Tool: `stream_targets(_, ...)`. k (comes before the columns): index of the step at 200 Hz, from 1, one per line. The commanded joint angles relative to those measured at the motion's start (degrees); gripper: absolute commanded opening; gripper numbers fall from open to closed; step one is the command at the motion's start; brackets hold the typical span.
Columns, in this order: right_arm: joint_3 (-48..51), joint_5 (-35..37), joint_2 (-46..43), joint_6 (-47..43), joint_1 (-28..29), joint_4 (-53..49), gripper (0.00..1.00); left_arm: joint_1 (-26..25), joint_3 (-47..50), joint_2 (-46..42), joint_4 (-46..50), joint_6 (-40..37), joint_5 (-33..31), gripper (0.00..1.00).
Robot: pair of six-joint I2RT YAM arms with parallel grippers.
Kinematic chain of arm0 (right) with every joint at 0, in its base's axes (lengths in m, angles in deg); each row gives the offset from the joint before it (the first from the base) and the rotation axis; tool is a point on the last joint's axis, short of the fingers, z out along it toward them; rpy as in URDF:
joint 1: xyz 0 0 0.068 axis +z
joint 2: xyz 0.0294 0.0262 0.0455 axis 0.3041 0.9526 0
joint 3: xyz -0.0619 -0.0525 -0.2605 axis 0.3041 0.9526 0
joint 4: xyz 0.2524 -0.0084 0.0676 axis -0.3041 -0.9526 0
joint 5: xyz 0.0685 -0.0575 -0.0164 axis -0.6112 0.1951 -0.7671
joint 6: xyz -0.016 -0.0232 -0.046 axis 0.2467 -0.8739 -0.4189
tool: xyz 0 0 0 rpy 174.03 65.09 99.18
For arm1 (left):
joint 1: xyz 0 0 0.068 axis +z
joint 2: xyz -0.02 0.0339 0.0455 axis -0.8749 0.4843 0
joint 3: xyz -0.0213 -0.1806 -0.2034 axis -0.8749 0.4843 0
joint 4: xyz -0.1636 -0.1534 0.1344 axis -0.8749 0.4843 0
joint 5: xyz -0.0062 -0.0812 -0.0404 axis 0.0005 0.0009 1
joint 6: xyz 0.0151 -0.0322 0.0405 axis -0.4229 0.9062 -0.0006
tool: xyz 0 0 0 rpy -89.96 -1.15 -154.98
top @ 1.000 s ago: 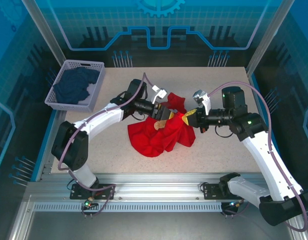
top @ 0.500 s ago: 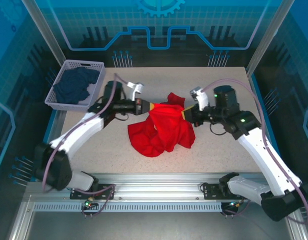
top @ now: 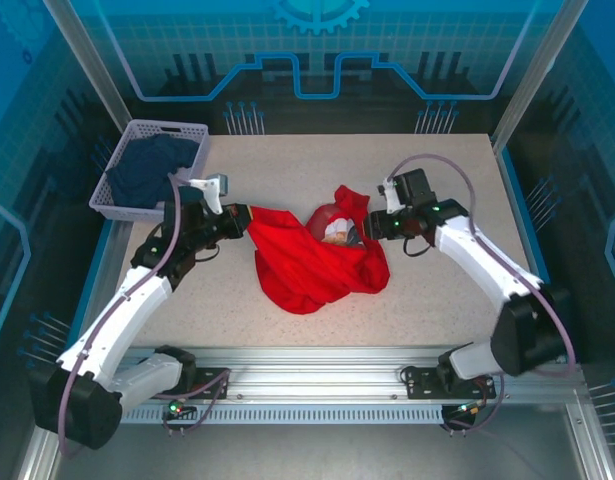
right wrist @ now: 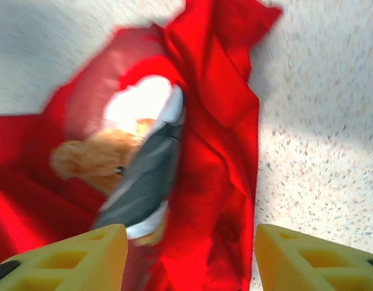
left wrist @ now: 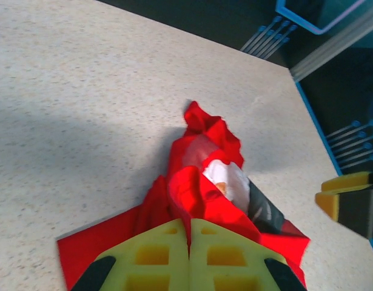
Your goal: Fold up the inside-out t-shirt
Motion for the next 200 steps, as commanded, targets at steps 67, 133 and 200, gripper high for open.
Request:
stream_targets(67,-3.60,-6.94,16.84,4.37,-2.81,4.22,0.07,3.19,-2.13,-3.82,1.30,2.02,-3.40,0.00)
stream_targets(133,-1.57,0.43,-13.63,3.01,-15.23,0.05,0.00,9.71,-8.54,-5.40,-3.14,8.46,-5.93,0.00)
stream_targets(200,8.85,-2.12,-19.88,3.42,-16.86,1.59,0.02,17.71,-12.99,-5.34,3.41,6.93,-4.67,0.00)
